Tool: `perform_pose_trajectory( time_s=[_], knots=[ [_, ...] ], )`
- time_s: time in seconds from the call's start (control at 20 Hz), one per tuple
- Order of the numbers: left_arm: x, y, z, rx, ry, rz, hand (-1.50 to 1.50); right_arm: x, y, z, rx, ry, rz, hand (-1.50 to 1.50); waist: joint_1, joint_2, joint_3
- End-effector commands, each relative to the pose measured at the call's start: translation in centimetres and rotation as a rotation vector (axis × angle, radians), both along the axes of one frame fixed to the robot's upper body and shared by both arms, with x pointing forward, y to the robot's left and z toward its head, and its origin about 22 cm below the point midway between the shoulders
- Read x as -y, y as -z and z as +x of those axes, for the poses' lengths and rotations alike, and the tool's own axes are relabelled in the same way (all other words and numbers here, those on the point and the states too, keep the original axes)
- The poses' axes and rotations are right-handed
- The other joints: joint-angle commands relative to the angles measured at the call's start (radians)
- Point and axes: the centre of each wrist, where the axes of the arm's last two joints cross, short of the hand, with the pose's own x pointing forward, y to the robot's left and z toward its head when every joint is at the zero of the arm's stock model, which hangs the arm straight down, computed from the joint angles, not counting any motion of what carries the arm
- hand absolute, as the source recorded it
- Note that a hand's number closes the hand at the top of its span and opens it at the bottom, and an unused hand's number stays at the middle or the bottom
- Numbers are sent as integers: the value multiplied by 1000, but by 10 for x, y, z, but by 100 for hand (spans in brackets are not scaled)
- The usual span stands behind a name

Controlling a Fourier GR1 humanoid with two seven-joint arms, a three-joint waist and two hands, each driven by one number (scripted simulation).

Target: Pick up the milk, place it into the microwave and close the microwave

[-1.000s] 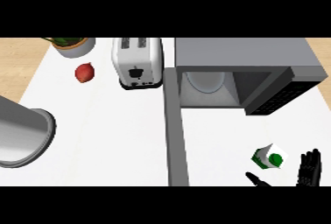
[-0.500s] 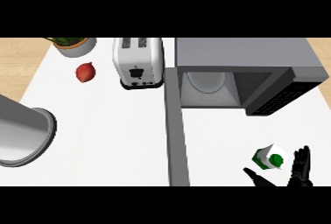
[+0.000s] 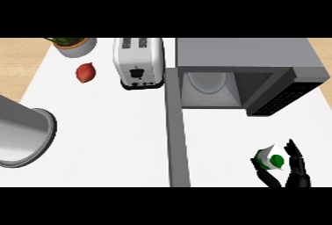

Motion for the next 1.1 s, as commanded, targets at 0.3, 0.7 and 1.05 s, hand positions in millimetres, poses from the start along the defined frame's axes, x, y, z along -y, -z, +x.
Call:
perform_pose_trajectory(
  time_s=[0.3,0.7,1.05],
  knots=[
    [13,-5,-6,18,-1,12,-150,10,4,25,88,-59,-136,150,2,1,0],
    [-4,-4,0,10,0,27,-150,-31,-9,61,189,-314,-67,150,4,1,0],
    [-7,2,-3,16,16,21,-150,-43,-41,116,212,-706,47,150,14,1,0]
  ],
)
